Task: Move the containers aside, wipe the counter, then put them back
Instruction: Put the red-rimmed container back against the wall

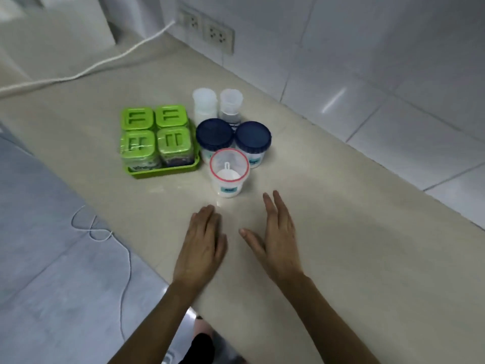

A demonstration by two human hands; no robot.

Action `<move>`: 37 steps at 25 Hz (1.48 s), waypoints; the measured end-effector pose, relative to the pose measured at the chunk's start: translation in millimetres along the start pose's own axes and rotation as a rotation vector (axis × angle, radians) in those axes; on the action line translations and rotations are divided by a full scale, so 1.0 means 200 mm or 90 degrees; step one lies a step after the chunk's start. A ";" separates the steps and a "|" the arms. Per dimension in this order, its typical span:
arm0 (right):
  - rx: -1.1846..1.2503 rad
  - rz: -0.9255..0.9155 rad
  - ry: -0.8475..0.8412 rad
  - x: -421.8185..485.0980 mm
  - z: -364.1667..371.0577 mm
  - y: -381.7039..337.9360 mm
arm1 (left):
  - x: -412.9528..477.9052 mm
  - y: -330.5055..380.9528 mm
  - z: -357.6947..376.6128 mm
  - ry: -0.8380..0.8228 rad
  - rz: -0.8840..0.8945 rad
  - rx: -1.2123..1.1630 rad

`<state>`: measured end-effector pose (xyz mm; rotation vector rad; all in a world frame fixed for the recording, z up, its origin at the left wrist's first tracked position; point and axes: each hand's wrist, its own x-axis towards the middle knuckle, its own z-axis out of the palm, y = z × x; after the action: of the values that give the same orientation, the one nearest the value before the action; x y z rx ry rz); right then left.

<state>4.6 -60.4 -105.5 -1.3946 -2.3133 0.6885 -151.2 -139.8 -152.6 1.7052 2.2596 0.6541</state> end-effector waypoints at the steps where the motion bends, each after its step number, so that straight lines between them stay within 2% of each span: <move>1: 0.023 -0.006 0.007 0.11 0.04 -0.07 | 0.00 -0.01 0.02 0.006 0.002 -0.002; 4: 0.102 0.007 0.034 0.38 0.16 -0.24 | 0.00 -0.06 0.04 0.024 -0.044 -0.034; 6: 0.148 0.025 0.074 0.47 0.22 -0.27 | 0.01 -0.06 0.05 0.029 -0.033 -0.034; 12: 0.205 0.044 0.162 0.42 0.22 -0.18 | 0.00 -0.06 0.04 0.023 0.016 -0.039; 16: 0.184 0.113 0.275 0.15 -0.06 0.19 | 0.12 0.25 0.12 0.019 0.164 -0.075; 19: 0.135 0.235 0.401 -0.09 -0.40 0.59 | 0.18 0.62 0.30 -0.042 0.292 -0.039; 22: 0.116 0.361 0.482 -0.25 -0.73 0.96 | 0.16 0.98 0.49 -0.106 0.376 -0.018; 26: 0.123 0.432 0.536 -0.36 -1.08 1.41 | 0.06 1.25 0.69 -0.142 0.386 -0.008; 29: 0.111 0.447 0.548 -0.37 -1.26 1.69 | -0.01 1.28 0.77 -0.114 0.367 0.019; 37: 0.091 0.441 0.537 -0.28 -1.36 2.06 | -0.01 1.28 0.81 -0.126 0.333 0.002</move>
<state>469.8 113.3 -121.2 -1.9305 -1.1143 0.3071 138.6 -50.7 -170.5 2.2707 1.6864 0.5438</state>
